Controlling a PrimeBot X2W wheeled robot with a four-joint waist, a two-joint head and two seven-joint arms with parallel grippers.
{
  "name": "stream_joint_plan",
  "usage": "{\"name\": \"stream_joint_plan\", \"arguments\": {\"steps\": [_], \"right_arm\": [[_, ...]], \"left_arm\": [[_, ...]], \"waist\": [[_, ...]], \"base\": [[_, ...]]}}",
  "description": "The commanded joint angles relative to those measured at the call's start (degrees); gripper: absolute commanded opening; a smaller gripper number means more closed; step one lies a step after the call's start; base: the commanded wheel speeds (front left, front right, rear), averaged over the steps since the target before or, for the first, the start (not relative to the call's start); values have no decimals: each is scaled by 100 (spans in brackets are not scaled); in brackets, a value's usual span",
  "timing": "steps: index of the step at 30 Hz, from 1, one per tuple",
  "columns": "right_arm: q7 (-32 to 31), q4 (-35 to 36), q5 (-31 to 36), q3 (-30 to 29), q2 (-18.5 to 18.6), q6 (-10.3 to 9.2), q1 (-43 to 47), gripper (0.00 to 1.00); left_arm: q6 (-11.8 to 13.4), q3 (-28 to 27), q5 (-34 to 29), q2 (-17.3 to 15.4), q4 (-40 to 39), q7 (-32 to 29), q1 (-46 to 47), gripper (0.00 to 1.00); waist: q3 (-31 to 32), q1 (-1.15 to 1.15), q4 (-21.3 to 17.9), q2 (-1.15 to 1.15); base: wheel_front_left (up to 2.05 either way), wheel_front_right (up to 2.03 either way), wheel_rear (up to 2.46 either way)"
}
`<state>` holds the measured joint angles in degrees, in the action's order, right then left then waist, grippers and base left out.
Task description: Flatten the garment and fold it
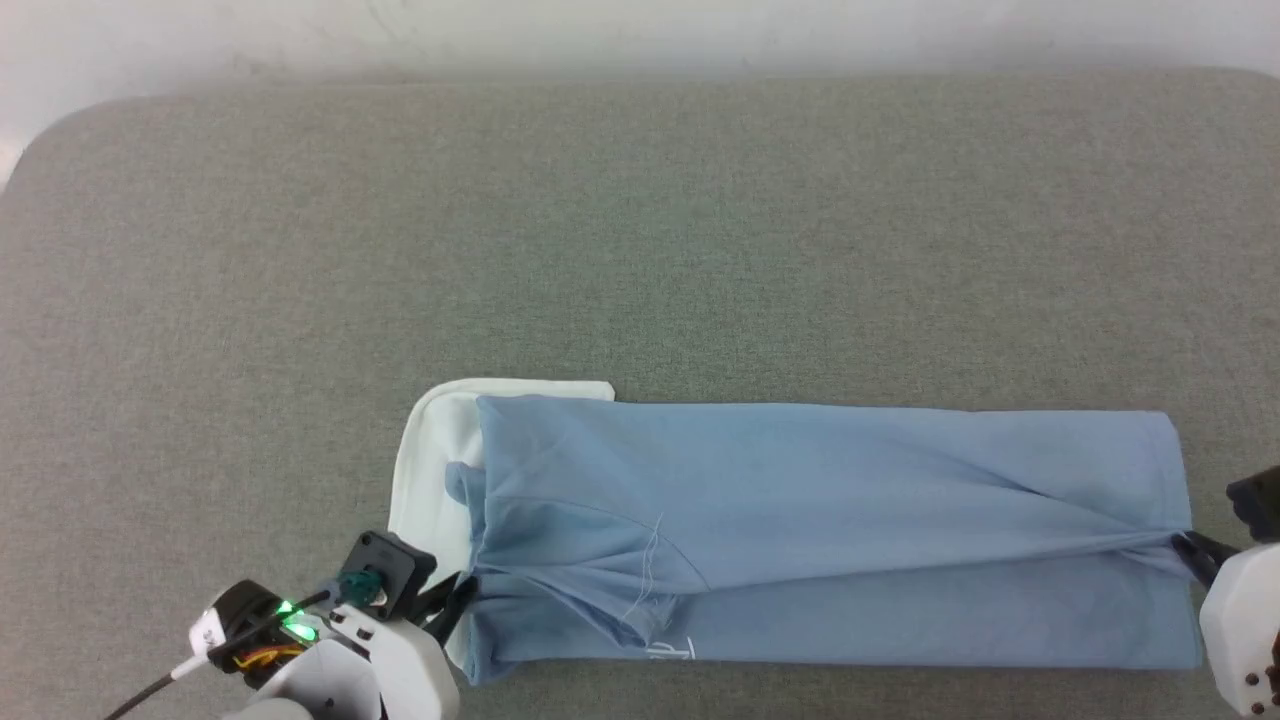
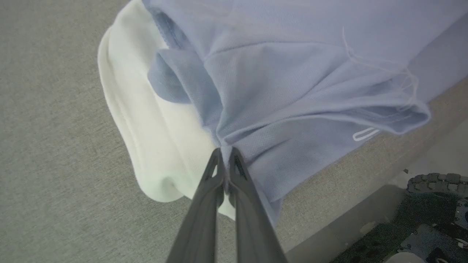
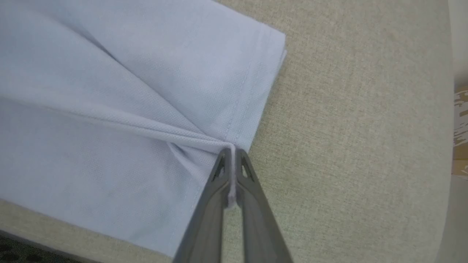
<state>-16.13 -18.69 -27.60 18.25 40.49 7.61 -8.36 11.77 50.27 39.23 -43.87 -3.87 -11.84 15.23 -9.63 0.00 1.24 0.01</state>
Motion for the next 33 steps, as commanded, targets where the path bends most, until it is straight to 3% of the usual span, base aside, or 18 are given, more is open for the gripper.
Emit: {"name": "stream_joint_plan", "arguments": {"steps": [1,3,4,5,6,14,20,25,27,30,33], "right_arm": [[-24,12,63,-18,-17,-12,71,0],[-67,3,131,26,-24,-12,100,0],[-65,-4,154,34,-34,-12,100,31],[-29,6,161,42,-49,-12,94,100],[-11,-1,139,29,-74,-12,82,100],[-38,399,-168,-175,-58,-12,18,100],[-327,985,-494,-882,-286,-12,168,100],[-510,1157,-303,-1751,-914,-12,447,100],[-592,1142,-134,-2067,-1236,-12,576,100],[-698,1061,132,-2550,-1756,-12,706,100],[-836,967,396,-2941,-2236,-12,753,100]], "left_arm": [[-45,14,-39,46,100,50,25,0],[-111,40,-49,132,319,132,61,0],[-143,56,-64,168,429,180,77,0],[-170,70,-76,206,531,228,89,38],[-184,69,-86,250,618,303,99,100],[-60,-208,-1,518,852,1088,51,100],[398,-842,271,806,662,2094,-167,100],[914,-1684,399,1302,476,2655,-550,100],[1051,-2195,142,1607,244,2677,-713,100],[1089,-2976,-485,2186,-170,2681,-1088,100],[905,-3511,-1215,2611,-400,2682,-1443,100]], "waist": [[-32,0,0,-1],[-57,0,-3,-1],[-62,0,-6,-1],[-59,0,-9,-1],[-43,0,-11,-1],[344,0,-38,-1],[547,0,-33,-1],[607,0,-4,-1],[609,0,23,-1],[604,0,58,-1],[574,0,83,-1]], "base": [[0,0,0],[0,0,0],[0,0,0],[0,0,0],[0,0,0],[0,0,0],[0,0,0],[0,0,0],[0,0,0],[0,0,0],[0,0,0]]}}
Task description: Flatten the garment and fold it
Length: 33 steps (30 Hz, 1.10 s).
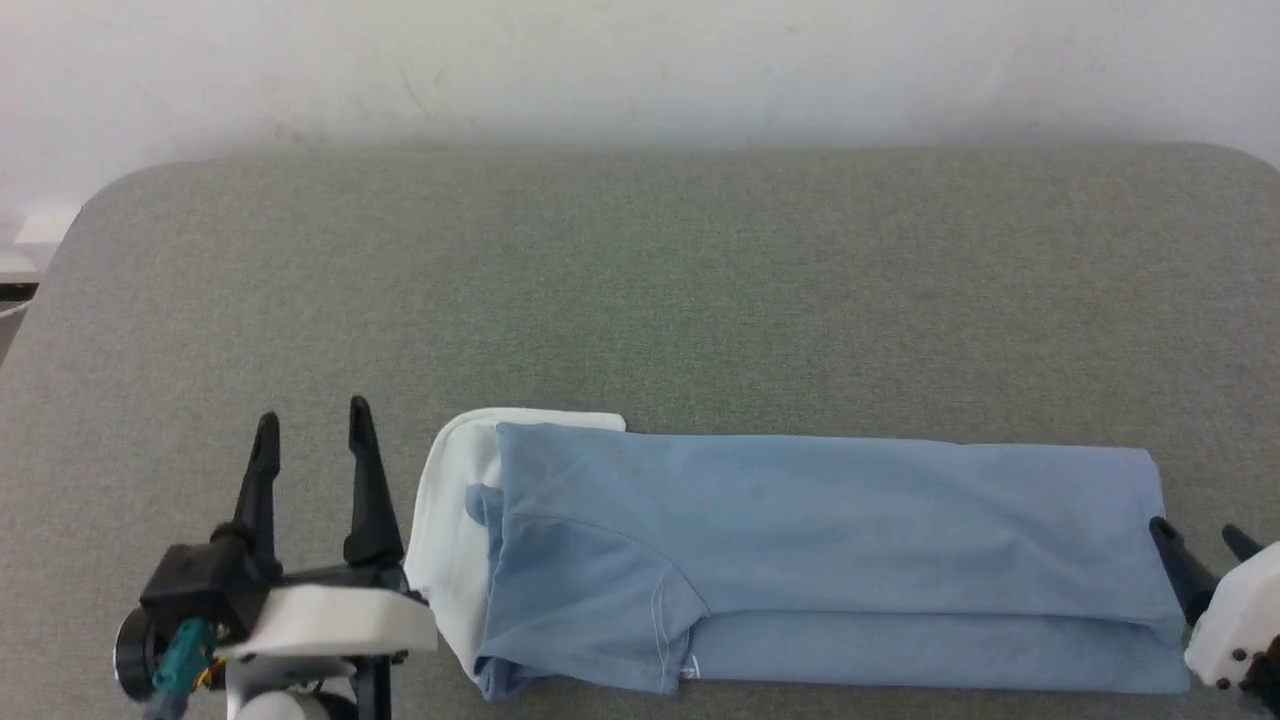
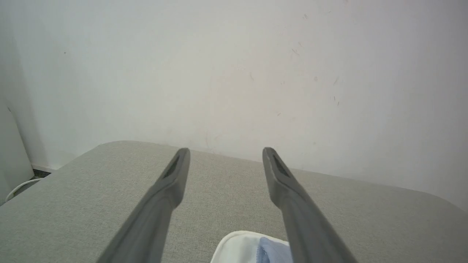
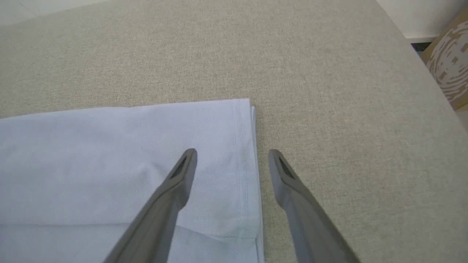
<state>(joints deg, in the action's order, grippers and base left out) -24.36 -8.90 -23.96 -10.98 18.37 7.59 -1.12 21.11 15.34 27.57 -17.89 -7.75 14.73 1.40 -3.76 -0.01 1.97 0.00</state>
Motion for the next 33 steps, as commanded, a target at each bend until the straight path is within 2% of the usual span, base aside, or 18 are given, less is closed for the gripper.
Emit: {"name": "stream_joint_plan", "arguments": {"steps": [1,3,9,16,20,21,22,28,33], "right_arm": [[-46,-58,125,-138,-171,-10,29,100],[-102,-170,328,-331,-406,-10,8,100],[-142,-675,738,-807,-828,-10,-150,100],[-8,-1348,1042,-1003,-936,-10,-313,100],[10,-1655,1035,-848,-964,-10,-382,100],[8,-1705,1000,-781,-971,-10,-390,47],[19,-1735,969,-725,-974,-10,-396,0],[195,-1797,870,-609,-884,-10,-470,0],[411,-1805,890,-738,-651,-10,-592,0]], "left_arm": [[-108,-153,-263,145,-40,25,-160,100],[-290,-394,-628,379,-42,26,-334,100],[-838,-588,-1496,738,68,26,-495,100],[-1261,-802,-1823,1108,146,27,-419,100],[-1424,-919,-1927,1230,190,27,-376,100],[-1456,-951,-1945,1256,202,27,-370,100],[-1486,-980,-1960,1280,213,27,-366,100],[-1617,-1081,-2028,1372,283,27,-363,100],[-1701,-1134,-2064,1432,340,27,-364,100]], "waist": [[-26,1,20,0],[-62,1,38,0],[-204,1,173,0],[-369,1,335,0],[-450,1,377,0],[-462,1,382,0],[-472,1,385,0],[-476,1,373,0],[-405,1,341,0]], "base": [[0,0,0],[0,0,0],[0,0,0],[0,0,0],[0,0,0],[0,0,0],[0,0,0],[0,0,0],[0,0,0]]}}
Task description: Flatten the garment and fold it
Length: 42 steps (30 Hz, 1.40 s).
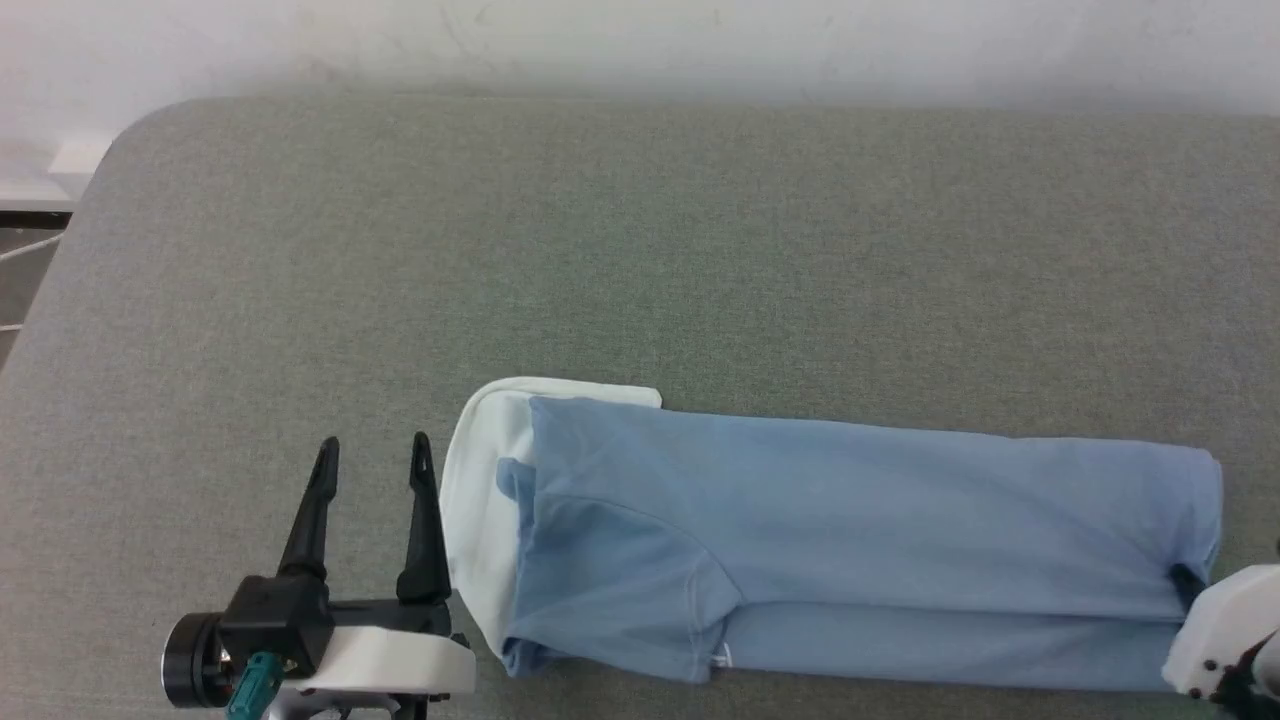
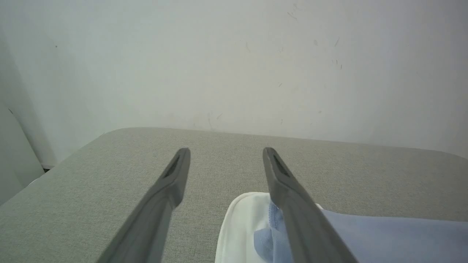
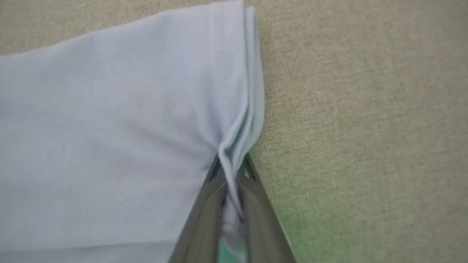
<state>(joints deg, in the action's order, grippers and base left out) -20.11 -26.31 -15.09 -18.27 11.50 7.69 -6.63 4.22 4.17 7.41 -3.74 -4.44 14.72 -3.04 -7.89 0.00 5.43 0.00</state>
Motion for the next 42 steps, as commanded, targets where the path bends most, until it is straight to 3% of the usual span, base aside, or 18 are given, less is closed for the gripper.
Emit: {"name": "stream_joint_plan", "arguments": {"steps": [1,16,21,28,36,42], "right_arm": [[14,-73,16,-48,95,-20,-65,0],[-66,-11,272,-446,805,-20,-133,0],[-333,645,80,-132,766,-20,42,0],[-1145,2144,-398,563,777,-20,501,0],[-2169,3586,-1077,1183,187,-20,828,0],[-2482,3912,-1436,1560,-573,-20,755,0]], "left_arm": [[-28,-21,-51,26,24,28,77,100],[-146,-37,0,80,197,28,-97,100],[-145,-19,65,84,243,28,-230,100],[-157,45,148,85,269,28,-358,100],[-178,63,191,86,275,28,-389,100],[-191,79,188,86,312,28,-380,100]], "waist": [[23,0,-11,0],[440,0,-74,0],[672,0,-90,0],[860,0,4,0],[906,0,310,0],[890,0,586,0]], "base": [[0,0,0],[0,0,0],[0,0,0],[0,0,0],[0,0,0],[0,0,0]]}}
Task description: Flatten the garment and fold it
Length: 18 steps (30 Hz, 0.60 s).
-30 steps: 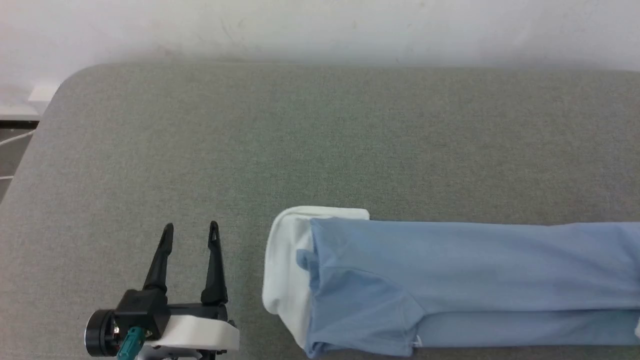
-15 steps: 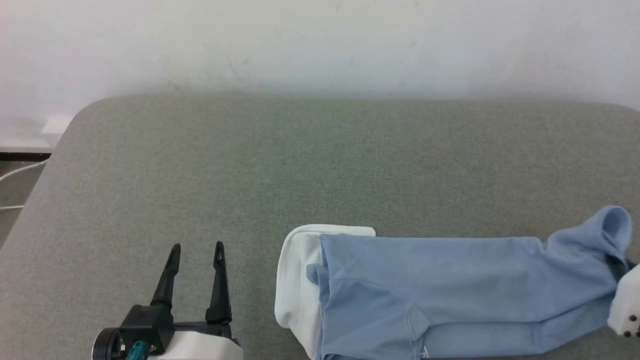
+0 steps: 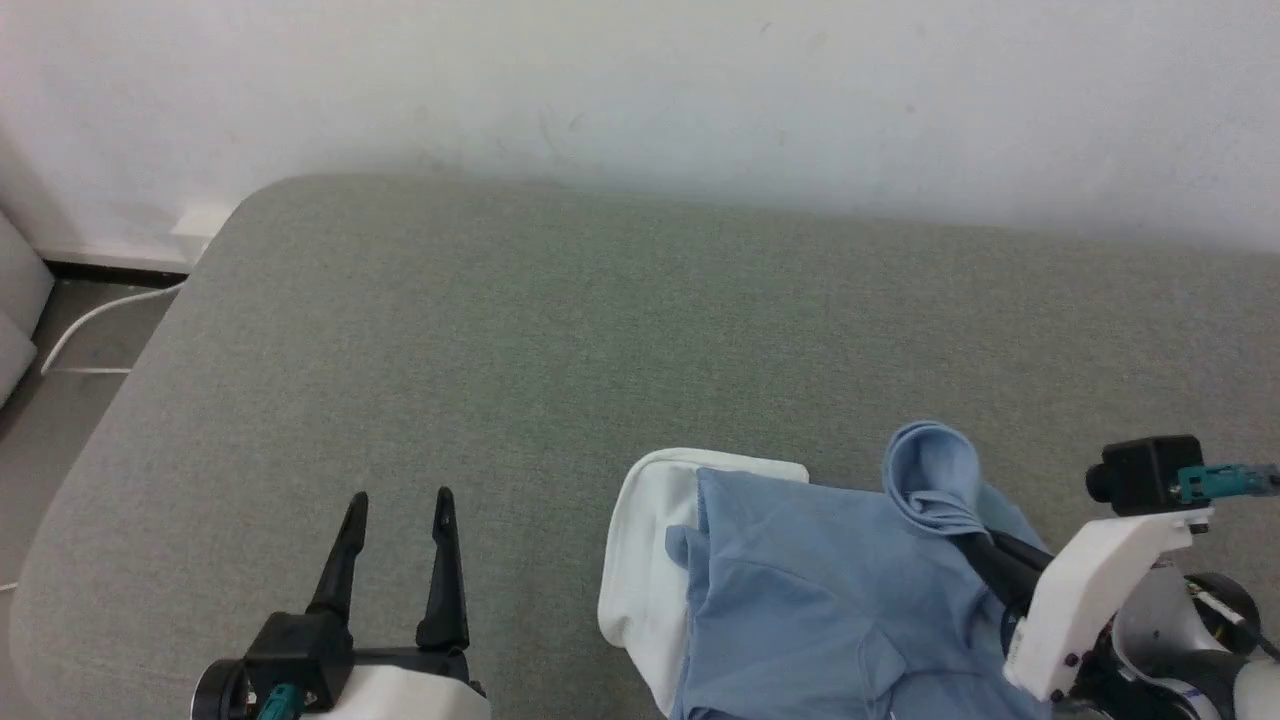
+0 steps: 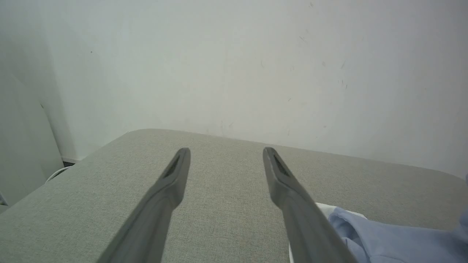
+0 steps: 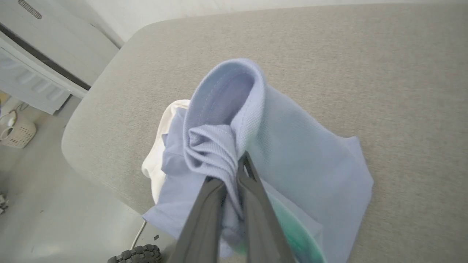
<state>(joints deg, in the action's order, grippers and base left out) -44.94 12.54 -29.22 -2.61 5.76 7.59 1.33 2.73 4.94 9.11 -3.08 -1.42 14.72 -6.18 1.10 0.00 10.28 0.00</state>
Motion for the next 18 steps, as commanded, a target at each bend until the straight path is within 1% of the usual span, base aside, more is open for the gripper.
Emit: {"name": "stream_joint_plan", "arguments": {"steps": [1,4,7,13,18], "right_arm": [[-12,2,-88,27,-94,-10,-86,0],[24,-172,-225,161,-247,-10,-235,0],[235,-513,-388,282,-282,-10,-389,0],[1008,-1688,-673,507,-287,-10,-729,0],[1632,-2607,-852,815,-287,-10,-1041,0]], "left_arm": [[-48,5,13,20,15,28,-59,100],[-63,13,-4,20,29,28,-32,100],[-83,34,-12,20,54,28,5,100],[-117,60,-25,20,101,28,49,100],[-150,79,-15,20,136,28,65,100]], "waist": [[-17,0,149,0],[-47,0,299,0],[-69,0,464,0],[-120,0,723,0],[-152,0,857,0]], "base": [[0,0,0],[0,0,0],[0,0,0],[0,0,0],[0,0,0]]}}
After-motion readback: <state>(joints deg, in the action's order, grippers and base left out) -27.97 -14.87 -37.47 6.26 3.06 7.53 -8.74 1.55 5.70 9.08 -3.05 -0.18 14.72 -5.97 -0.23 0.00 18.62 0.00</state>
